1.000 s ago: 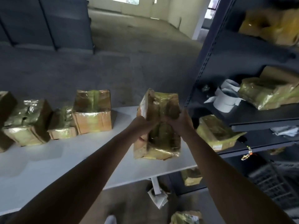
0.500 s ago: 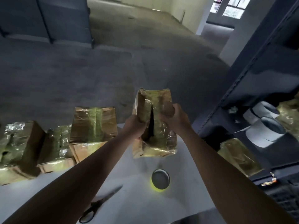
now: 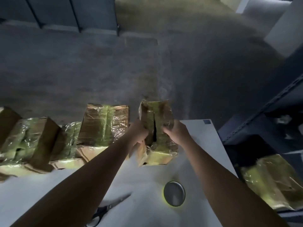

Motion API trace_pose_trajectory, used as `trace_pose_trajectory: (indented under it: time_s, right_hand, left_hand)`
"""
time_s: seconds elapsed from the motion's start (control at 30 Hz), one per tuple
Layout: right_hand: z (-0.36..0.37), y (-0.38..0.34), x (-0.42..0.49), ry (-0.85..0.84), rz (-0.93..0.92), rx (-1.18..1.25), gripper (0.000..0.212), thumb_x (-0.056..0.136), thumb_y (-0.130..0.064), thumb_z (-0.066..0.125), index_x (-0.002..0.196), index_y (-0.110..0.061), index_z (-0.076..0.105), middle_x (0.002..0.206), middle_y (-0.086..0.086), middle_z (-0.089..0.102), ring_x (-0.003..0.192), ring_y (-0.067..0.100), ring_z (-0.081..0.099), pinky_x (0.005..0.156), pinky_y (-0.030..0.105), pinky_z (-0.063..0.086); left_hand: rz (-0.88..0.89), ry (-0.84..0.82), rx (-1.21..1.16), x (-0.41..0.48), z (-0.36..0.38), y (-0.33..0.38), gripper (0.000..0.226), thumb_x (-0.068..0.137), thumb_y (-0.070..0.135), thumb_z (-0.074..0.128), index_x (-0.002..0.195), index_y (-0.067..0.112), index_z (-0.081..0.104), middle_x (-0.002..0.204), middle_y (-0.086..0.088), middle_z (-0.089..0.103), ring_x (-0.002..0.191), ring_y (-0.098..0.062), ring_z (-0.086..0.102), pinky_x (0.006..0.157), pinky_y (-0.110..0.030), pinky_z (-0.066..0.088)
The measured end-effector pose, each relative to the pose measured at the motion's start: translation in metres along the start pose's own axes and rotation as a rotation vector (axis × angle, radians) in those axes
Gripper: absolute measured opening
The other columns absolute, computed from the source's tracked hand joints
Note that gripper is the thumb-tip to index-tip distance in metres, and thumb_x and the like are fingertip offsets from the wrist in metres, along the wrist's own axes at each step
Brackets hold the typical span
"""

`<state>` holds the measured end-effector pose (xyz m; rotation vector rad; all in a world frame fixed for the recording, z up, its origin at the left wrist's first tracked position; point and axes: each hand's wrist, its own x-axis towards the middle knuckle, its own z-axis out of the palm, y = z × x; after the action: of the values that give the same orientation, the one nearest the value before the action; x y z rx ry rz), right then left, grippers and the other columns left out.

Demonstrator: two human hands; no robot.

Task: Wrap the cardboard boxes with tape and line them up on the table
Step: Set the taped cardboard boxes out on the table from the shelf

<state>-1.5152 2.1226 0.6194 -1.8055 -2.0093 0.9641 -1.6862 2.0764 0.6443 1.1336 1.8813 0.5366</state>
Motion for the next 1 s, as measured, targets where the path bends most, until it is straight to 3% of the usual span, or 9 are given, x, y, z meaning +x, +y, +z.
trace_pose_trajectory:
  time_s: [0.1, 0.17, 0.27, 0.37, 0.43, 0.5, 0.73, 0.83, 1.0]
  right_hand:
    - [0.016, 0.007, 0.0, -0.014, 0.055, 0.025, 0.06, 0.096, -0.049, 0.05, 0.137, -0.007, 0.041, 0.117, 0.008, 0.062, 0.087, 0.017, 0.058, 0.065, 0.023, 0.04]
    - [0.021, 0.006, -0.002, -0.044, 0.078, 0.017, 0.058, 0.099, -0.049, 0.043, 0.138, -0.007, 0.04, 0.118, 0.008, 0.061, 0.084, 0.014, 0.057, 0.062, 0.023, 0.039]
    - [0.019, -0.002, -0.006, -0.099, 0.096, 0.002, 0.059, 0.1, -0.051, 0.035, 0.137, -0.006, 0.04, 0.097, 0.001, 0.06, 0.073, 0.006, 0.053, 0.053, 0.021, 0.034]
    - [0.007, -0.01, -0.012, -0.067, 0.089, -0.002, 0.06, 0.102, -0.047, 0.032, 0.143, -0.003, 0.035, 0.122, 0.013, 0.058, 0.102, 0.022, 0.059, 0.071, 0.025, 0.038]
    - [0.0, -0.012, -0.022, -0.015, 0.095, 0.003, 0.057, 0.103, -0.043, 0.033, 0.143, -0.002, 0.035, 0.138, 0.017, 0.05, 0.12, 0.029, 0.052, 0.081, 0.026, 0.034]
    - [-0.003, -0.008, -0.037, 0.016, 0.108, 0.037, 0.054, 0.104, -0.04, 0.033, 0.142, -0.003, 0.036, 0.142, 0.016, 0.048, 0.125, 0.031, 0.049, 0.084, 0.027, 0.034]
    - [-0.019, 0.026, -0.103, 0.148, 0.22, 0.134, 0.038, 0.104, -0.027, 0.037, 0.131, -0.004, 0.049, 0.13, 0.02, 0.055, 0.118, 0.037, 0.051, 0.089, 0.033, 0.039]
    - [-0.025, 0.057, -0.142, 0.208, 0.295, 0.174, 0.035, 0.102, -0.029, 0.04, 0.126, -0.007, 0.053, 0.122, 0.019, 0.06, 0.113, 0.037, 0.056, 0.087, 0.034, 0.044]
    - [-0.041, 0.106, -0.196, 0.231, 0.394, 0.304, 0.034, 0.099, -0.032, 0.04, 0.121, -0.01, 0.053, 0.107, 0.01, 0.057, 0.112, 0.036, 0.058, 0.094, 0.051, 0.048]
  left_hand:
    - [0.134, 0.106, 0.188, 0.004, 0.001, 0.003, 0.034, 0.094, 0.002, 0.039, 0.124, -0.006, 0.053, 0.098, -0.025, 0.066, 0.087, -0.037, 0.067, 0.075, -0.046, 0.055]
    - [0.176, 0.111, 0.266, 0.003, -0.001, 0.002, 0.035, 0.095, 0.001, 0.037, 0.126, -0.009, 0.048, 0.088, -0.022, 0.065, 0.078, -0.033, 0.066, 0.065, -0.041, 0.054]
    - [0.253, 0.181, 0.352, -0.005, -0.003, 0.001, 0.045, 0.094, 0.001, 0.034, 0.138, -0.006, 0.035, 0.073, -0.013, 0.057, 0.06, -0.022, 0.058, 0.045, -0.029, 0.043]
    - [0.306, 0.262, 0.319, -0.015, -0.005, 0.008, 0.033, 0.088, 0.001, 0.035, 0.114, 0.002, 0.055, 0.089, -0.018, 0.062, 0.072, -0.031, 0.062, 0.055, -0.04, 0.052]
    - [0.325, 0.277, 0.293, -0.024, -0.001, 0.012, 0.023, 0.084, 0.0, 0.037, 0.097, 0.009, 0.053, 0.099, -0.007, 0.059, 0.08, -0.026, 0.058, 0.053, -0.033, 0.044]
    - [0.349, 0.243, 0.267, -0.035, 0.006, 0.014, 0.023, 0.084, 0.001, 0.04, 0.098, 0.015, 0.052, 0.103, 0.0, 0.053, 0.085, -0.02, 0.052, 0.054, -0.027, 0.036]
    - [0.488, 0.075, 0.221, -0.056, 0.053, 0.016, 0.026, 0.087, 0.005, 0.046, 0.107, 0.008, 0.063, 0.115, -0.014, 0.065, 0.106, -0.029, 0.059, 0.083, -0.03, 0.044]
    - [0.51, 0.013, 0.233, -0.078, 0.089, 0.019, 0.027, 0.087, 0.005, 0.048, 0.107, 0.009, 0.066, 0.119, -0.012, 0.065, 0.112, -0.028, 0.058, 0.087, -0.027, 0.042]
    - [0.539, -0.071, 0.217, -0.125, 0.143, 0.03, 0.028, 0.089, 0.007, 0.048, 0.112, 0.009, 0.064, 0.121, -0.011, 0.064, 0.113, -0.027, 0.058, 0.089, -0.027, 0.041]
